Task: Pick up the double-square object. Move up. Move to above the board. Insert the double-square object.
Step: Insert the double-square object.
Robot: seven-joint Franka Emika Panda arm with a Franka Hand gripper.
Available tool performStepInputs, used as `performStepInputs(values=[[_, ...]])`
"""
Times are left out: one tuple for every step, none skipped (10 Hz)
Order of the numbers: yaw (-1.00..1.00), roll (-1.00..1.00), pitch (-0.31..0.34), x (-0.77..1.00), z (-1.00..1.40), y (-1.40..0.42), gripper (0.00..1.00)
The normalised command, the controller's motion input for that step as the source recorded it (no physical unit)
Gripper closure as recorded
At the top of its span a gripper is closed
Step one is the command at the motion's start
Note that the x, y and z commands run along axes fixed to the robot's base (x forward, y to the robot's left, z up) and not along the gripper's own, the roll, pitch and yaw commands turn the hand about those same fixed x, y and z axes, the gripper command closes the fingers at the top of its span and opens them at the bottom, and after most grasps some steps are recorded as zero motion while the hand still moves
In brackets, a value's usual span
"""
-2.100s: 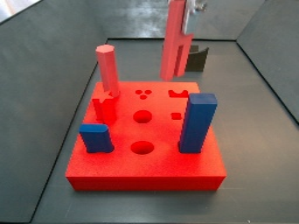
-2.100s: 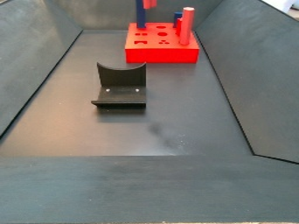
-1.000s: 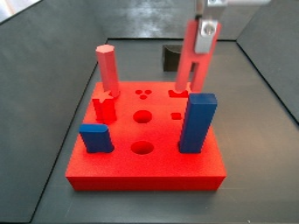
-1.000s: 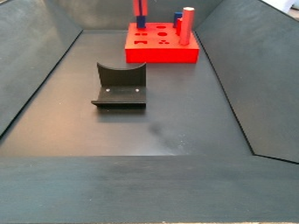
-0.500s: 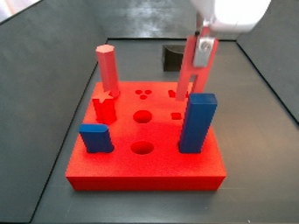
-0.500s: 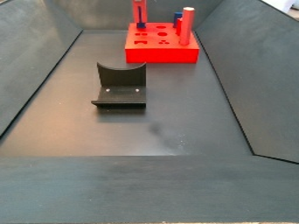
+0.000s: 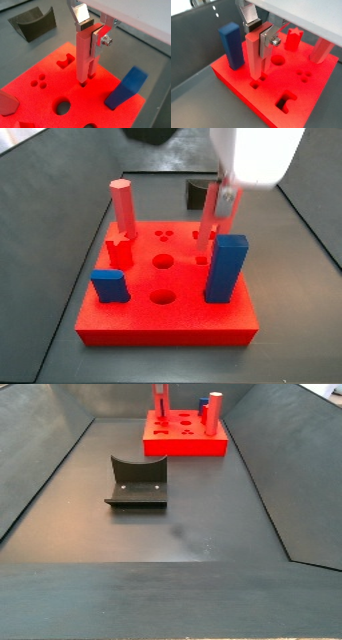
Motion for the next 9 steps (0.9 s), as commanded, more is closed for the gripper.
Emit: performStepInputs(values=[[0.00, 0.12, 0.000, 0.00, -0.49, 0.00, 1.00], [0.00, 0.11, 0.000, 0.00, -0.47, 0.00, 1.00], [0.00, 0.10, 0.000, 0.00, -0.45, 0.00, 1.00], [0.00, 0.09, 0.000, 0.00, -0.43, 0.00, 1.00], [0.07, 0.04, 0.000, 0.15, -0.43, 0.00, 1.00], [0.10, 0.00, -0.019, 0.34, -0.46, 0.00, 1.00], [0.02, 0.02, 0.000, 0.17, -0.48, 0.00, 1.00], [0.05, 0.05, 0.000, 0.11, -0.45, 0.00, 1.00], [0.04, 0.06, 0.000, 0.05, -0.45, 0.00, 1.00]])
